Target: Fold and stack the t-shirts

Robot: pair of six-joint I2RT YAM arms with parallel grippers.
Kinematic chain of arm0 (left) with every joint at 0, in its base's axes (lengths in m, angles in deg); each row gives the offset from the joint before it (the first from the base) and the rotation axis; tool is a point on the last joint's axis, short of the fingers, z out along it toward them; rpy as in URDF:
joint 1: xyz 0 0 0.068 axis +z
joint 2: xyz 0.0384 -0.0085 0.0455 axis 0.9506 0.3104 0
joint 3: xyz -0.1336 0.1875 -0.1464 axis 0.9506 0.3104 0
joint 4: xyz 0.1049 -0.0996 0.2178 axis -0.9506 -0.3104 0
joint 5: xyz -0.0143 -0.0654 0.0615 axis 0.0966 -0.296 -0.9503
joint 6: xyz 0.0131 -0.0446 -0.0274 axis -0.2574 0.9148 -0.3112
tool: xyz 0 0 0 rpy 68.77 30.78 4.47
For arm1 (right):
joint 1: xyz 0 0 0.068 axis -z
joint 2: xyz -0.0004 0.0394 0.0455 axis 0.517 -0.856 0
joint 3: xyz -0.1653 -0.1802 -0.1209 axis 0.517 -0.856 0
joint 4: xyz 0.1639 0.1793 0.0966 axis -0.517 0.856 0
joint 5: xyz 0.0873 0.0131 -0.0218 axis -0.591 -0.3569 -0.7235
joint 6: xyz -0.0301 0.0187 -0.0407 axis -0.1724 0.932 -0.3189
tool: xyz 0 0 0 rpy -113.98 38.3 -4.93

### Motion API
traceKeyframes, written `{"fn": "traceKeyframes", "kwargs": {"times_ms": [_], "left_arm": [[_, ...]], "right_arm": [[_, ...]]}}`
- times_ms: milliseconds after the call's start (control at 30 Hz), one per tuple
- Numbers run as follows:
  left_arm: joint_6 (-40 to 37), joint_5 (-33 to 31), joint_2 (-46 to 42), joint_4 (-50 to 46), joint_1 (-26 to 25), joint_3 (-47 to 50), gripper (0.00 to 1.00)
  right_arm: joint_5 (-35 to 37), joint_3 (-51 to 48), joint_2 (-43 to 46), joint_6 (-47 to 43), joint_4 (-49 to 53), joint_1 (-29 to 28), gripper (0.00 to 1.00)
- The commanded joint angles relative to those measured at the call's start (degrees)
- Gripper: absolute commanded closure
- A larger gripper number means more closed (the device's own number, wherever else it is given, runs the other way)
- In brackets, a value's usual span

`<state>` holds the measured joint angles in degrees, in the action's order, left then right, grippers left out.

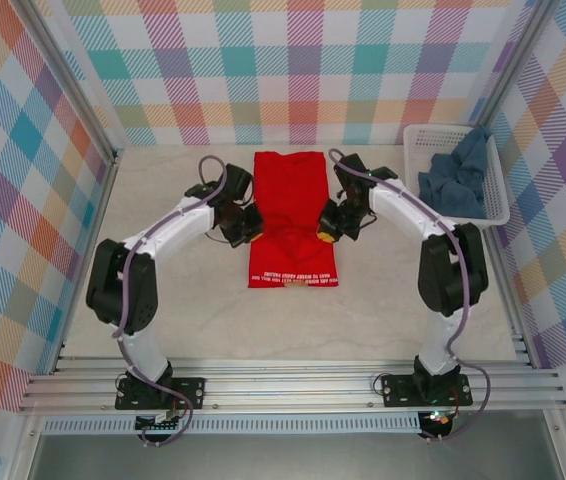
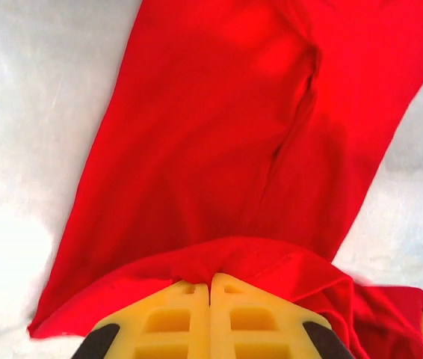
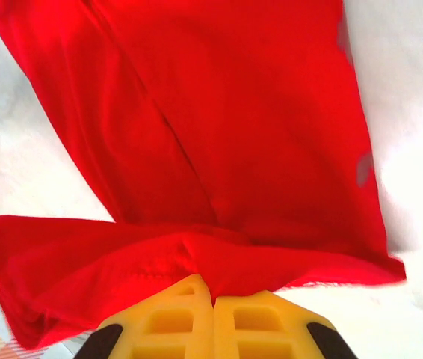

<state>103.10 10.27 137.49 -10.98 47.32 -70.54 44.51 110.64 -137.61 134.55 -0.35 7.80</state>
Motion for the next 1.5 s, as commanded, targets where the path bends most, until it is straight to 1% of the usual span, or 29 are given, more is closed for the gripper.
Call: {"fn": "traceKeyframes", "kwargs": {"times_ms": [0,133,267,367,400,433,467,500,533,600,667,733,800,867,900,967,1067,1100,1167,1233,1367,1467], "left_arm": [[-2.98,0.53,4.38,-0.52,2.06,-4.63,1.00],[-4.39,1.68,10.35,-1.86,3.15,-10.65,1.00],[-5.71,3.26,15.57,-2.14,4.15,-16.38,1.00],[-6.34,3.12,18.22,-2.31,5.18,-20.28,1.00],[-6.34,3.79,19.37,-3.27,5.64,-21.96,0.98],[-6.48,3.41,20.16,-4.76,5.87,-23.57,0.90],[-6.75,2.81,20.33,-5.62,5.94,-24.33,0.79],[-7.11,2.13,19.85,-5.84,5.97,-24.29,0.69],[-7.26,1.38,18.82,-6.03,5.97,-23.87,0.63],[-7.10,0.38,15.86,-6.06,5.89,-21.77,0.60],[-6.41,-0.45,11.36,-4.81,5.45,-16.99,0.60],[-3.86,1.38,6.92,-1.41,4.94,-10.07,0.61],[-1.05,3.92,4.50,2.32,4.25,-4.82,0.65],[0.84,5.33,3.93,5.18,3.07,-1.34,0.70],[1.13,5.50,4.26,5.60,2.47,-0.87,0.71],[0.50,4.38,4.94,3.76,1.54,-1.02,0.70],[-0.56,0.44,4.01,-1.16,1.40,-0.03,0.62],[-0.71,-0.72,3.50,-3.30,1.40,0.67,0.61],[-0.60,-0.60,1.90,-4.97,1.03,3.90,0.60],[0.22,0.84,-0.51,-3.68,0.21,8.41,0.60],[4.24,3.72,-5.58,1.85,-0.54,17.79,0.59],[5.59,4.24,-6.72,4.71,-0.54,21.19,0.59]], "right_arm": [[0.40,5.84,-4.35,-2.34,2.63,1.78,1.00],[-0.24,11.99,-10.15,-2.62,3.46,3.20,1.00],[-0.99,15.44,-15.39,-1.86,3.77,4.46,1.00],[-3.30,16.16,-17.76,-1.97,-0.25,5.85,1.00],[-3.81,17.37,-18.72,-2.18,-0.62,6.35,0.93],[-3.61,18.95,-19.60,-2.78,0.12,6.77,0.83],[-3.18,20.14,-19.98,-3.37,0.79,7.18,0.75],[-2.48,20.76,-19.89,-3.90,1.04,7.57,0.69],[-2.03,20.86,-19.27,-4.21,1.03,8.06,0.65],[-0.78,19.95,-17.06,-4.97,0.90,8.49,0.61],[0.64,17.44,-13.85,-5.65,0.52,8.42,0.60],[0.99,12.73,-10.07,-5.49,-1.31,7.92,0.60],[0.78,7.46,-7.13,-4.68,-4.23,7.15,0.62],[0.44,4.03,-5.77,-4.13,-5.78,6.29,0.68],[0.65,2.92,-5.67,-3.97,-5.78,5.92,0.71],[1.05,0.20,-4.86,-3.52,-6.80,5.64,0.73],[1.63,-4.49,-2.51,-3.64,-7.72,5.62,0.69],[1.43,-5.76,-1.90,-3.96,-7.39,5.56,0.68],[0.35,-9.21,-0.41,-3.67,-7.01,5.40,0.67],[-0.30,-13.30,1.92,-3.33,-7.72,4.79,0.64],[-1.89,-21.27,6.91,-1.68,-10.85,3.53,0.58],[-3.34,-25.18,8.22,-0.27,-12.69,3.12,0.58]]}}
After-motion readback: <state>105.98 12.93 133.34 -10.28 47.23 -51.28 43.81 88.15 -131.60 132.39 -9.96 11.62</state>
